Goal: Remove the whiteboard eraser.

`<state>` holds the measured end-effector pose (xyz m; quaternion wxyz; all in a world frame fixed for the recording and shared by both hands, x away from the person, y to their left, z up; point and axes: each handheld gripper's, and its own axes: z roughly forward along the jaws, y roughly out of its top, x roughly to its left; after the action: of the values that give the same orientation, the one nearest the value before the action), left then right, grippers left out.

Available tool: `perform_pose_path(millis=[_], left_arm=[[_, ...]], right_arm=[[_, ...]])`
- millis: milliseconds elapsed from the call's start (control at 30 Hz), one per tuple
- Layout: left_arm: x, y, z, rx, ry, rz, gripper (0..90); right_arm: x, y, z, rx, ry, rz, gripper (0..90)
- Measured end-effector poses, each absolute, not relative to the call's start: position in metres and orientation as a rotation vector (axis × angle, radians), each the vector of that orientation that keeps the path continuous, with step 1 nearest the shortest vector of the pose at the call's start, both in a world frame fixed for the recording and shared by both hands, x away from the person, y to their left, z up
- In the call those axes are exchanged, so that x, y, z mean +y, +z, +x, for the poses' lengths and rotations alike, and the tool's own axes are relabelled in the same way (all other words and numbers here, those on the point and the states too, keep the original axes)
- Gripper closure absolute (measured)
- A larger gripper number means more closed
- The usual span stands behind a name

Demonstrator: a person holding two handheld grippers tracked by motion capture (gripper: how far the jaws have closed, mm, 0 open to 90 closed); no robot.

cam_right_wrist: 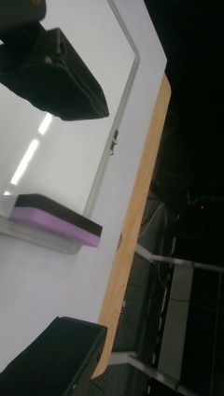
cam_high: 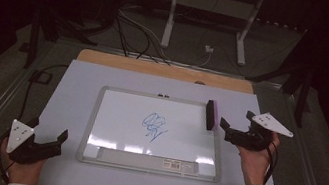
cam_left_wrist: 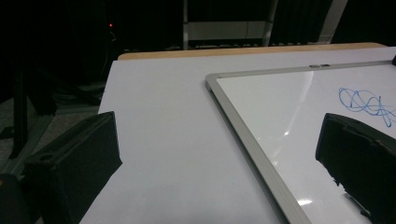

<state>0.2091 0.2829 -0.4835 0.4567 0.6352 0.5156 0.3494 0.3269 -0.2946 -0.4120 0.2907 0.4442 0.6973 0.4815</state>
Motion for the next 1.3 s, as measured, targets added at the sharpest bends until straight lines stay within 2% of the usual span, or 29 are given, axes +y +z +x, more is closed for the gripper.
perform_pose_path(millis=[800, 1300], left_arm=[[0.287, -0.484, 0.205, 1.279, 0.865, 1.559, 0.6], [0.288, -0.485, 0.203, 1.285, 0.867, 1.557, 0.6]], right_arm=[[-0.283, -0.423, 0.389, 1.916, 1.181, 1.298, 0.0], [-0.28, -0.452, 0.414, 1.991, 1.08, 1.456, 0.0]])
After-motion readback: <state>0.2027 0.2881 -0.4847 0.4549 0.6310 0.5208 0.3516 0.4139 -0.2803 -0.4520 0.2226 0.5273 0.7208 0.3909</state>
